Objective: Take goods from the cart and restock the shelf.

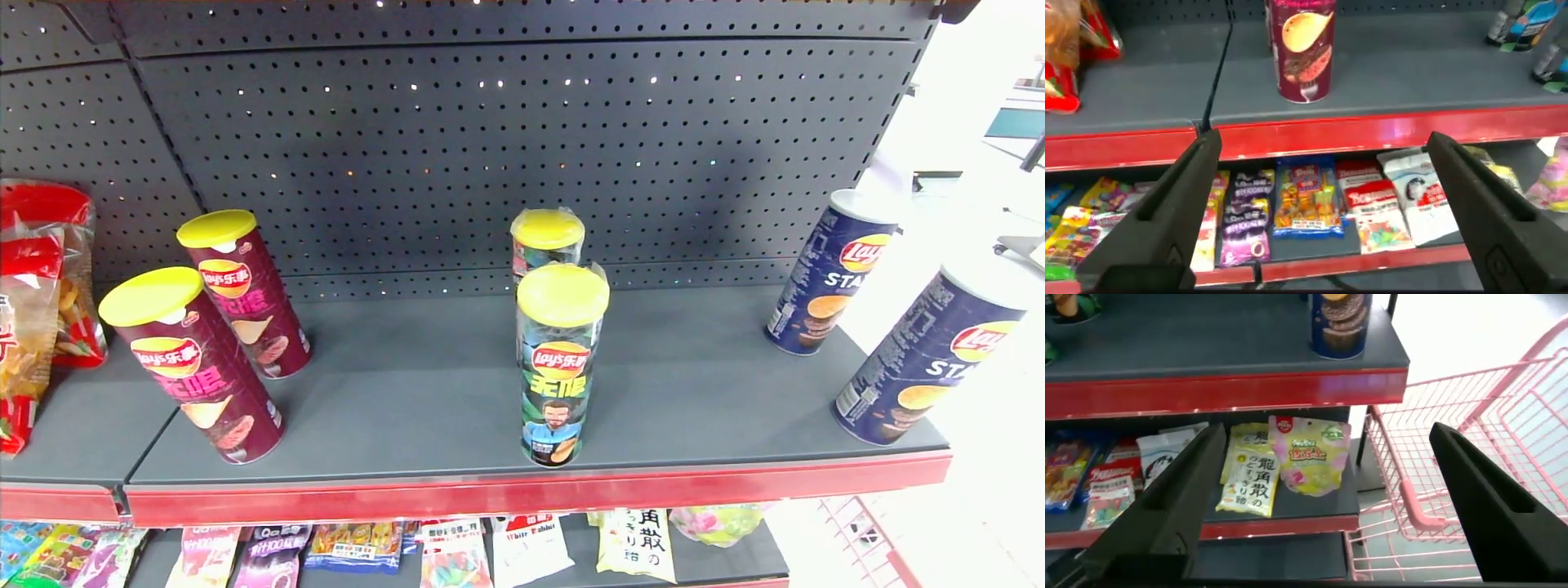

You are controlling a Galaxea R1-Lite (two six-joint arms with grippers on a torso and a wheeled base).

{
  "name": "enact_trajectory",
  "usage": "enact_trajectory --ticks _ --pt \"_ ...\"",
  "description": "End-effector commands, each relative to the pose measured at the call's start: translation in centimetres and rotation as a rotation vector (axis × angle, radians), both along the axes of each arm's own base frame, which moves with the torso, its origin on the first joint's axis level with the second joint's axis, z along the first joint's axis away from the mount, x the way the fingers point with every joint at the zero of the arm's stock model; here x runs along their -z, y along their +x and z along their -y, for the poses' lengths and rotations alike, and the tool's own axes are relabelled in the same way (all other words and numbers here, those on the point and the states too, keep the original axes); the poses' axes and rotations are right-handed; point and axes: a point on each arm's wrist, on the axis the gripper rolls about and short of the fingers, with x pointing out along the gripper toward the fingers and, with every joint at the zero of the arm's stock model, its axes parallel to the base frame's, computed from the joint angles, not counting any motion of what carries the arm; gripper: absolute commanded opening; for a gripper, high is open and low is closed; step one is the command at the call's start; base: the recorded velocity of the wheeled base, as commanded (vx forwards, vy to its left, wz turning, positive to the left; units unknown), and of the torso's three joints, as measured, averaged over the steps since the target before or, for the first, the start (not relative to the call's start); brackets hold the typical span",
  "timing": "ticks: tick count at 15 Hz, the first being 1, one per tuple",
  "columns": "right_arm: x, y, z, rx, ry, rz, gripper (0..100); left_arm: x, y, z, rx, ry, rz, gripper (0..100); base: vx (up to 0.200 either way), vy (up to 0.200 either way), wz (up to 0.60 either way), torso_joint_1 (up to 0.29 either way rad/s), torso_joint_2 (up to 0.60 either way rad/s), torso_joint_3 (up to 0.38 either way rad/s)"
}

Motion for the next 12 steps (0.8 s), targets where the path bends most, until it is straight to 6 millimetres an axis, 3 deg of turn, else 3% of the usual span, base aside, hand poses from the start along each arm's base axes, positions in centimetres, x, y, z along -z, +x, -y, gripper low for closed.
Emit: enact_trajectory --ticks 1,12 --pt "0.13 -0.56 -0.02 0.012 0.001 0.077 100 0.21 -0.1 0.0 0.001 0.002 0.012 100 0.0 0.0 0.0 0.0 0.0 0.0" --pt "0.13 -0.56 -0.02 0.012 0.001 0.077 100 0.25 -0.09 -0.07 -0.027 -0.013 0.01 100 0.0 0.0 0.0 0.0 0.0 0.0"
